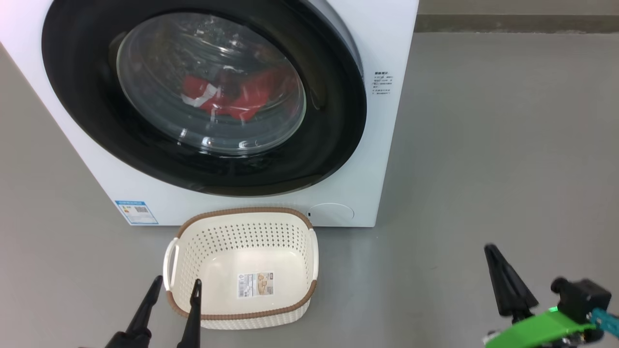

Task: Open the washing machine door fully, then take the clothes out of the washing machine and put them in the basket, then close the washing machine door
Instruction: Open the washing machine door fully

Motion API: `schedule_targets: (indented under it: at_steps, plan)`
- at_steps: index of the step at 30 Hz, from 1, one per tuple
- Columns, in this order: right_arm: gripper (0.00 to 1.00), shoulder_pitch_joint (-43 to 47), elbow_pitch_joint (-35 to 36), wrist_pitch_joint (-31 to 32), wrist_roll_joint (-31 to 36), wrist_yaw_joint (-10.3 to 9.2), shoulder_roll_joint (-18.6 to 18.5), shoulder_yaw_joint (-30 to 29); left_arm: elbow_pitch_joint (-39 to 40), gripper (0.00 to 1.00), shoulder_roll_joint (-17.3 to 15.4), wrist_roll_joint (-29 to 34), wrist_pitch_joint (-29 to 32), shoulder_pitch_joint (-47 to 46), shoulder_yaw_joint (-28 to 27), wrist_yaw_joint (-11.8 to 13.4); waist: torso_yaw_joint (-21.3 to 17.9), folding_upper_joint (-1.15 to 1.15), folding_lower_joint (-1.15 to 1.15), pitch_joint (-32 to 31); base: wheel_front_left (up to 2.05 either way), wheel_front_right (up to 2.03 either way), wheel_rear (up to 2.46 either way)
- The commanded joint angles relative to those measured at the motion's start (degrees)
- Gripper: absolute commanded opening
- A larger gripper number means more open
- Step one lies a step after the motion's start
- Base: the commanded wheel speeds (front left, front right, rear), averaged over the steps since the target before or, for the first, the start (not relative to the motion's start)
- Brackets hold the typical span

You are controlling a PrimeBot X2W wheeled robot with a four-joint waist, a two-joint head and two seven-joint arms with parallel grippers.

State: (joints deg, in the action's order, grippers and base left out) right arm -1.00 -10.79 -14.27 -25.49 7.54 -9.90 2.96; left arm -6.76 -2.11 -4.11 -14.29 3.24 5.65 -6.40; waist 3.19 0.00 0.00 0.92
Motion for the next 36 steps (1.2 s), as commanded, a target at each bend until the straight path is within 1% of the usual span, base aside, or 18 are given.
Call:
schedule_targets:
  at_steps: [1, 6, 8, 16, 20, 25, 26, 28, 32, 36]
  plan:
    - [0.00, -3.2, 1.7, -0.7, -1.5, -0.05, -0.6, 1.7, 1.5, 1.00, -0.8, 0.0, -0.7, -1.8, -1.6, -0.3, 0.1, 0.00, 0.00, 0.3, 0.00, 0.00, 0.00]
    - [0.00, -9.1, 1.1, -0.7, -9.2, -0.05, -0.9, 3.3, 1.7, 1.00, -0.8, -0.2, -0.7, -2.7, -0.9, -0.4, 0.6, 0.00, 0.00, 1.7, 0.00, 0.00, 0.00]
    - [0.00, -12.0, 0.6, -0.7, -13.2, -0.05, -0.8, 3.6, 1.7, 1.00, -0.8, -0.2, -0.7, -3.4, -0.6, -0.4, 0.9, 0.00, 0.00, 2.5, 0.00, 0.00, 0.00]
    - [0.00, -24.5, -3.9, -0.7, -20.6, -0.05, -4.5, 7.8, 1.8, 1.00, -0.8, -0.8, -0.7, -7.0, 0.6, -0.4, 2.9, 0.00, 0.00, 6.3, 0.00, 0.00, 0.00]
    - [0.00, -30.4, -6.2, -0.6, -26.9, -0.05, -6.1, 10.0, 1.8, 1.00, -0.8, -1.5, -0.7, -8.8, 1.5, -0.1, 4.2, 0.00, 0.00, 8.4, 0.00, 0.00, 0.00]
    - [0.00, -37.5, -8.1, 2.6, -36.0, -0.05, -8.6, 12.9, 1.8, 1.00, -0.8, -2.3, -0.7, -10.7, 2.3, 0.5, 5.5, 0.00, 0.00, 11.4, 0.00, 0.00, 0.00]
    - [0.00, -37.5, -8.1, 2.6, -36.0, -0.05, -8.6, 12.9, 1.8, 1.00, -0.8, -2.3, -0.7, -10.7, 2.3, 0.5, 5.5, 0.00, 0.00, 11.4, 0.00, 0.00, 0.00]
    - [0.00, -40.3, -9.0, 4.1, -38.6, -0.05, -10.1, 14.2, 1.8, 1.00, -0.8, -2.6, -0.7, -11.4, 2.5, 0.6, 5.9, 0.00, 0.00, 12.6, 0.00, 0.00, 0.00]
    - [0.00, -45.8, -10.4, 7.6, -45.6, -0.05, -11.5, 15.8, 1.7, 1.00, -0.8, -3.1, -0.7, -12.7, 3.0, 0.7, 6.8, 0.00, 0.00, 15.0, 0.00, 0.00, 0.00]
    - [0.00, -51.0, -11.4, 11.1, -50.7, -0.05, -12.9, 17.5, 2.0, 1.00, -0.8, -3.7, -0.7, -14.4, 3.6, 0.9, 7.8, 0.00, 0.00, 17.6, 0.00, 0.00, 0.00]
